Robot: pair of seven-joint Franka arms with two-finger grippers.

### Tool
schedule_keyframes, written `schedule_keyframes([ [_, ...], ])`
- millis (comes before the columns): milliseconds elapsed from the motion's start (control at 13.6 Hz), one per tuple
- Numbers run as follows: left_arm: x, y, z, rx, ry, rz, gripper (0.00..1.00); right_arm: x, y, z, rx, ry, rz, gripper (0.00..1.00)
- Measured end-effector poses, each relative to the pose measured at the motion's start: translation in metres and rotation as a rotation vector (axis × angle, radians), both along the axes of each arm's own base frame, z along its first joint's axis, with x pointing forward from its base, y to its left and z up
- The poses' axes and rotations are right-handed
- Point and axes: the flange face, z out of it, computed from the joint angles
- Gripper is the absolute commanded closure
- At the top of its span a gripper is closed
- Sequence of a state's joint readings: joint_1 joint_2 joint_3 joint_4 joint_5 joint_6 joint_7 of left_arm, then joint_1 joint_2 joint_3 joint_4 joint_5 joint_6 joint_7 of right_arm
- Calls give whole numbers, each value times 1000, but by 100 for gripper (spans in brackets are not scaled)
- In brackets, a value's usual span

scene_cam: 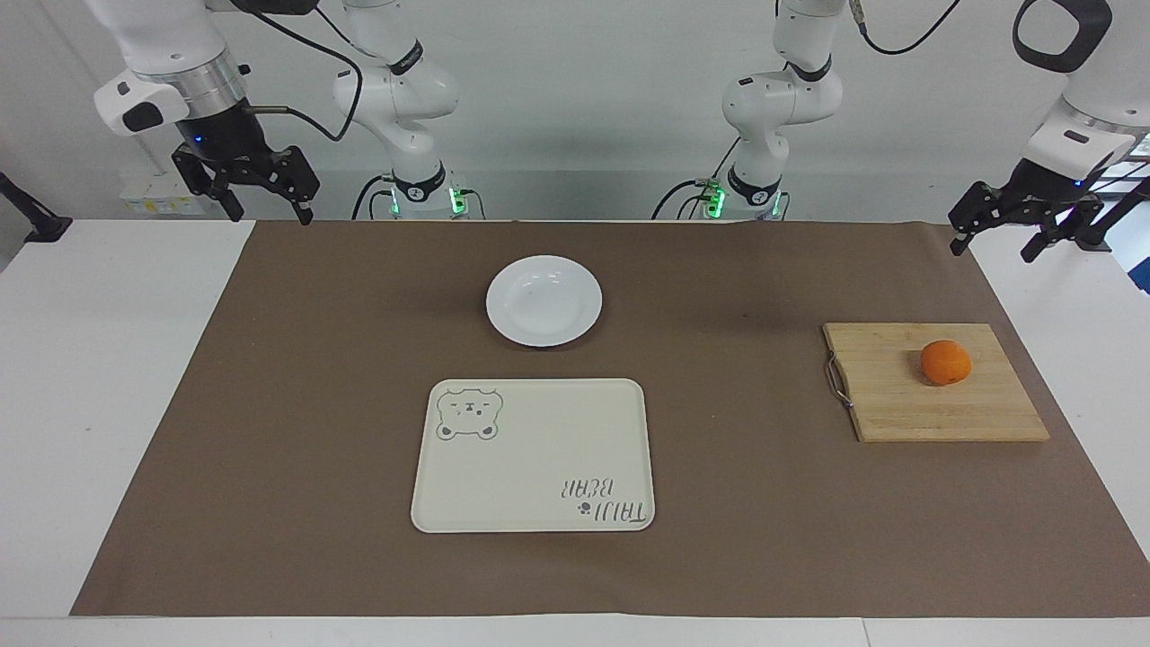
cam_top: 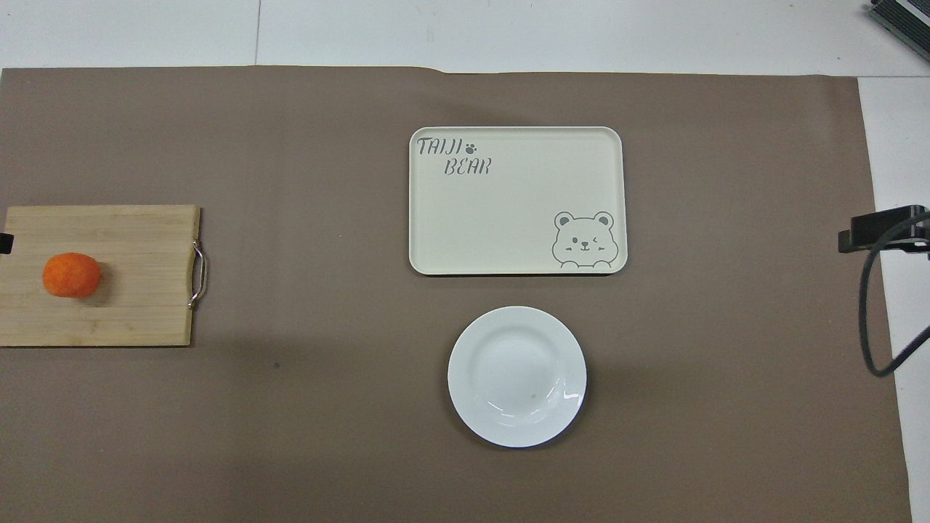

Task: Place orange and plate with both arms
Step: 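Lower the left gripper onto the orange and close it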

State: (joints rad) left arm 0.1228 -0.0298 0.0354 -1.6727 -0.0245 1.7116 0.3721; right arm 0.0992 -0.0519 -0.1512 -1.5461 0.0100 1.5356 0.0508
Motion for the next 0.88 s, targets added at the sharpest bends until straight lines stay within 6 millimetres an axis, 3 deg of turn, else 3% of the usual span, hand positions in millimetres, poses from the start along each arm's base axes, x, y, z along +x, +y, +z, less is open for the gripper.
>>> schedule_keyframes([
  [368,7,6,-60,2,17,-54,0,0,1,0,0,0,1,0],
  [882,5,63,-152,12,38,-181,0,0,1,0,0,0,2,0],
])
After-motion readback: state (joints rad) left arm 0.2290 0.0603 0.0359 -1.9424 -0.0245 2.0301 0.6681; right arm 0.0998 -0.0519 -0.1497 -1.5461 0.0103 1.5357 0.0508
